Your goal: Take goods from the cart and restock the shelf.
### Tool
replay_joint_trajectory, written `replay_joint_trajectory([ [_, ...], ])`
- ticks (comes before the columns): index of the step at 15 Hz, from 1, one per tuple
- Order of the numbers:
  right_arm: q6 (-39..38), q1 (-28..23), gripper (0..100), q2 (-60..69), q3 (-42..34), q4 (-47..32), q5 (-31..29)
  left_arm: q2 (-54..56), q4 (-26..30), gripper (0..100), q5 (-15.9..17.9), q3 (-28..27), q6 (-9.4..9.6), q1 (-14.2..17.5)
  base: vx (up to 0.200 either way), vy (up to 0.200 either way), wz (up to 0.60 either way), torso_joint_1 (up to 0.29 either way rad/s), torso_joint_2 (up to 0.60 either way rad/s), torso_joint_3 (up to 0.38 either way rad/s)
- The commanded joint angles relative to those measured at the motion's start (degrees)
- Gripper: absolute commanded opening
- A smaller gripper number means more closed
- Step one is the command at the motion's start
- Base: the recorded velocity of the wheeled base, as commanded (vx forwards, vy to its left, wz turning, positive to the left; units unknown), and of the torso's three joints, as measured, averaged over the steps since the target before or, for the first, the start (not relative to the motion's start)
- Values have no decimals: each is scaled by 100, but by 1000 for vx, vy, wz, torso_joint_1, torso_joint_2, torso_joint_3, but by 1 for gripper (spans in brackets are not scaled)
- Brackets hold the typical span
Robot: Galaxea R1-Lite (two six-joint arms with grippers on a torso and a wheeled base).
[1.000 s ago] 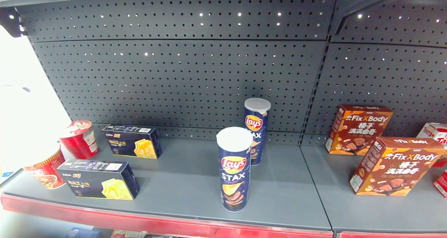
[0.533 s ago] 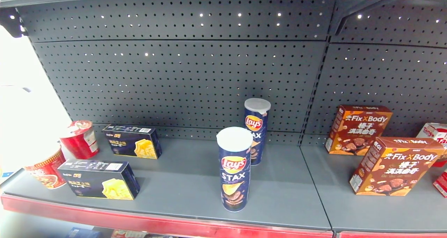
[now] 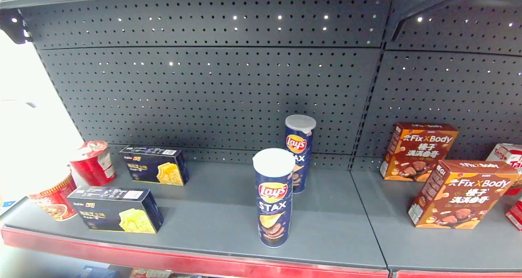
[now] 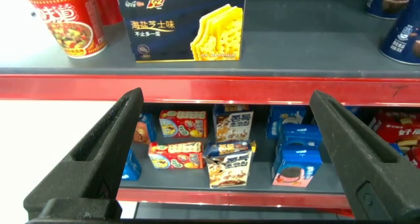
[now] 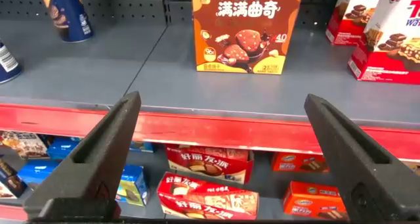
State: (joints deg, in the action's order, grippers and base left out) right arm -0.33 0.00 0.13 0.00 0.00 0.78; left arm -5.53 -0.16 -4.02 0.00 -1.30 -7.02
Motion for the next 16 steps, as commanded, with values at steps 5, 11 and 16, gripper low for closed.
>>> replay_joint_trajectory([
  [5, -2, 0, 100, -13, 0, 0, 1, -9, -2, 100, 139, 0, 341, -1, 0, 0, 0, 0, 0, 0],
  [11, -2, 0, 100, -13, 0, 0, 1, 9, -107, 100, 569, -35, 1018, -89, 0, 0, 0, 0, 0, 0],
  [16, -2, 0, 100, -13, 0, 0, 1, -2611, 104, 100, 235, -2804, 1001, -1618, 0, 0, 0, 0, 0, 0],
])
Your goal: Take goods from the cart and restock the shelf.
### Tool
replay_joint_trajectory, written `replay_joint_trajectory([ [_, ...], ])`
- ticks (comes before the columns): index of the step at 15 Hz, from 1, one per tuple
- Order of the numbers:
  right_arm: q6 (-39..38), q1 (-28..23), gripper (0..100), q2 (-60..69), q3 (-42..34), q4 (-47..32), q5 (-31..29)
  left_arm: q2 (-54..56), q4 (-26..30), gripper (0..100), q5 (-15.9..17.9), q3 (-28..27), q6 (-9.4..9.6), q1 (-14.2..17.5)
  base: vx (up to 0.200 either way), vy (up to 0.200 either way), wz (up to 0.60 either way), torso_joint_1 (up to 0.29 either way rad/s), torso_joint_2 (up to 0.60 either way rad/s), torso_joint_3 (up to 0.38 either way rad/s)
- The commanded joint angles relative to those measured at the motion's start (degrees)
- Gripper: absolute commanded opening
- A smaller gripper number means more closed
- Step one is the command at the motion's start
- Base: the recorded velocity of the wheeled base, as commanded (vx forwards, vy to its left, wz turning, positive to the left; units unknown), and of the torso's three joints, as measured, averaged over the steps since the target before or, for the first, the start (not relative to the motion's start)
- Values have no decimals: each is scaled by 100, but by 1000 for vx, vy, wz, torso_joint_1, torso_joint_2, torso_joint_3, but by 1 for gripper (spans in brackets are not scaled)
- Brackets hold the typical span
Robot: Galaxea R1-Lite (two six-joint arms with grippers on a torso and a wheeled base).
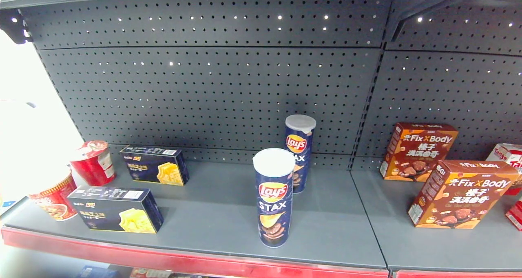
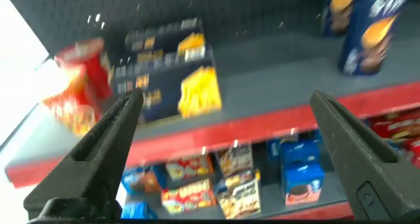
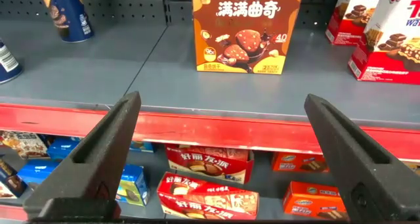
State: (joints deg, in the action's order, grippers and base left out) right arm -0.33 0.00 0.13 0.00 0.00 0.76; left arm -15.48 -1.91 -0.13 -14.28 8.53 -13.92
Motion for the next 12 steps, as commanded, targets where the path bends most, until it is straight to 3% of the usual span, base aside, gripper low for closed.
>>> replay_joint_trajectory([
  [1, -2, 0, 100, -13, 0, 0, 4, -1923, 596, 100, -171, -1613, 26, -1174, 0, 0, 0, 0, 0, 0],
  [7, -2, 0, 100, -13, 0, 0, 4, -4516, 341, 100, -57, -2826, 8, -1148, 0, 0, 0, 0, 0, 0],
  [12, -2, 0, 100, -13, 0, 0, 4, -6423, -283, 100, -74, -3037, 26, -1148, 0, 0, 0, 0, 0, 0],
])
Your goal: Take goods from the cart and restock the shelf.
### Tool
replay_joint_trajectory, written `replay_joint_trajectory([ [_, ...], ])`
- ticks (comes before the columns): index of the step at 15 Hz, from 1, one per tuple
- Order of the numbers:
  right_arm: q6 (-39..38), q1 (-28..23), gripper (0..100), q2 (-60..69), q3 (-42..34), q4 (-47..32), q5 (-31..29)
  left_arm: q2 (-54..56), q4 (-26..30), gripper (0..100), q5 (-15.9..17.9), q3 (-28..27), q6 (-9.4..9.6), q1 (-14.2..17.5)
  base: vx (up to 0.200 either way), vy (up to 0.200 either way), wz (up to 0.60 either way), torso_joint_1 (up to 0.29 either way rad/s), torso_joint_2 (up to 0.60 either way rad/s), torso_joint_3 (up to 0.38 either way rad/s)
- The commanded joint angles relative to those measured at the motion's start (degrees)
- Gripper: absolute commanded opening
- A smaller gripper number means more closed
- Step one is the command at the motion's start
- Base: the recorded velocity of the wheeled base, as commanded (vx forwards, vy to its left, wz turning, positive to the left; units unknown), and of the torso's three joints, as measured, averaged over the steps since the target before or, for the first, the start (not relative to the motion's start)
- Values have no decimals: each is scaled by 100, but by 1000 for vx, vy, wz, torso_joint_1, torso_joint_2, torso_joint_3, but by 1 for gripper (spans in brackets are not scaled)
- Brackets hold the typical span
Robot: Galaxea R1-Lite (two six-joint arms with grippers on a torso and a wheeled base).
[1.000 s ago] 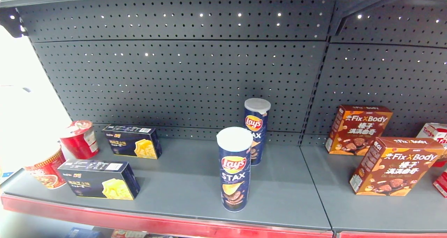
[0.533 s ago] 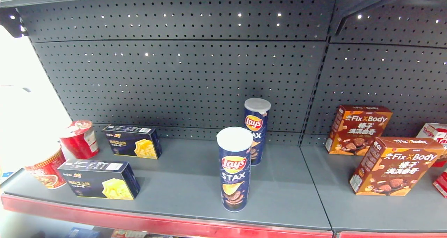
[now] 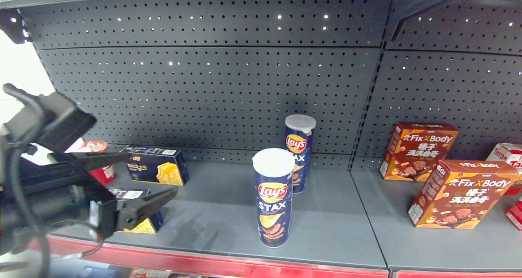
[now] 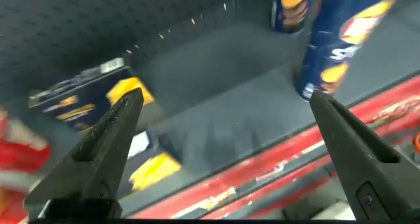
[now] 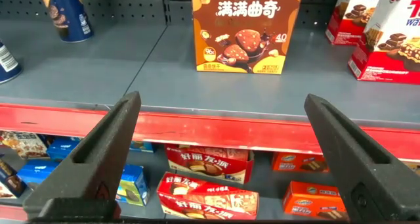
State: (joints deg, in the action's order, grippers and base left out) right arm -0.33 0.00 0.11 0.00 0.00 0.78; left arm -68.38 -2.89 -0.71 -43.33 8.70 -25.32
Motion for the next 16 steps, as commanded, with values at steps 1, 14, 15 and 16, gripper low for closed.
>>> replay_joint_trajectory([
  [1, -2, 0, 100, -11, 0, 0, 1, -1433, -274, 100, -17, -132, 35, -8, 0, 0, 0, 0, 0, 0],
  [14, -2, 0, 100, -11, 0, 0, 1, -3393, -1618, 100, 9, -194, -27, -237, 0, 0, 0, 0, 0, 0],
  [15, -2, 0, 100, -11, 0, 0, 1, -3410, -1627, 100, 27, -185, -35, -254, 0, 0, 0, 0, 0, 0],
  [16, -2, 0, 100, -11, 0, 0, 1, -3454, -1645, 100, 88, -203, -44, -324, 0, 0, 0, 0, 0, 0],
])
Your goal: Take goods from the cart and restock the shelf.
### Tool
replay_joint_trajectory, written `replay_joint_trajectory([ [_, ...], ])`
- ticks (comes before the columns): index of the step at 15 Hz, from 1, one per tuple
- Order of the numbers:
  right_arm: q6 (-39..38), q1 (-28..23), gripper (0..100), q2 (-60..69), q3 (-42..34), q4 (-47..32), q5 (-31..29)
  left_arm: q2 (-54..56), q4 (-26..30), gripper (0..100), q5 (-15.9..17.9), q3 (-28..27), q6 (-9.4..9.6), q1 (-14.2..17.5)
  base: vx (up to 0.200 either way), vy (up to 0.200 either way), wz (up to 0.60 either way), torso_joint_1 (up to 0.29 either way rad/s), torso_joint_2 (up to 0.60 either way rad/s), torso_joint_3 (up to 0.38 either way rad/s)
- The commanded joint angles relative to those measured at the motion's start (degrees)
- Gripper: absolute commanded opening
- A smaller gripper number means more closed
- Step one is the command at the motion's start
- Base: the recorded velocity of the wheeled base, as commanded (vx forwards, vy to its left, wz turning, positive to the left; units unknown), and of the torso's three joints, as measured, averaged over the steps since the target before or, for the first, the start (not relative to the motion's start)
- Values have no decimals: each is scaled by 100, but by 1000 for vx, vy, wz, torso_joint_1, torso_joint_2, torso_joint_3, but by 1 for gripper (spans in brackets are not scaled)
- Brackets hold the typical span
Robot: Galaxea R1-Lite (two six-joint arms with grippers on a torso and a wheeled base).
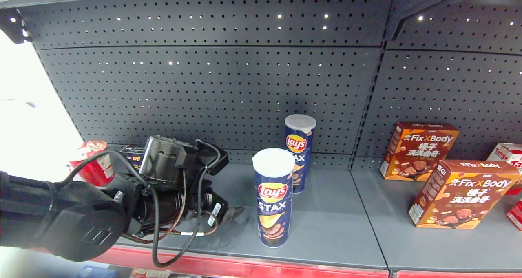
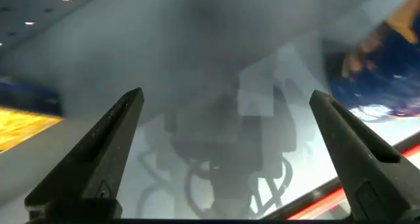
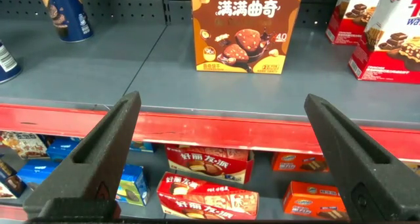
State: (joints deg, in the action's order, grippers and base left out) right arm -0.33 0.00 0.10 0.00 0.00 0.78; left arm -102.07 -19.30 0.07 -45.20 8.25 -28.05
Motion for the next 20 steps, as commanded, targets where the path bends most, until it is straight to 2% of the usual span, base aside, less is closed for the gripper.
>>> replay_joint_trajectory([
  [1, -2, 0, 100, -10, 0, 0, 1, -94, -13, 100, 19, -15, -8, -78, 0, 0, 0, 0, 0, 0],
  [4, -2, 0, 100, -10, 0, 0, 1, -190, -197, 100, 10, -94, -245, -236, 0, 0, 0, 0, 0, 0],
  [15, -2, 0, 100, -10, 0, 0, 1, -340, -197, 100, -157, -349, -254, -675, 0, 0, 0, 0, 0, 0],
  [20, -2, 0, 100, -10, 0, 0, 1, -357, -197, 100, -218, -419, -263, -763, 0, 0, 0, 0, 0, 0],
])
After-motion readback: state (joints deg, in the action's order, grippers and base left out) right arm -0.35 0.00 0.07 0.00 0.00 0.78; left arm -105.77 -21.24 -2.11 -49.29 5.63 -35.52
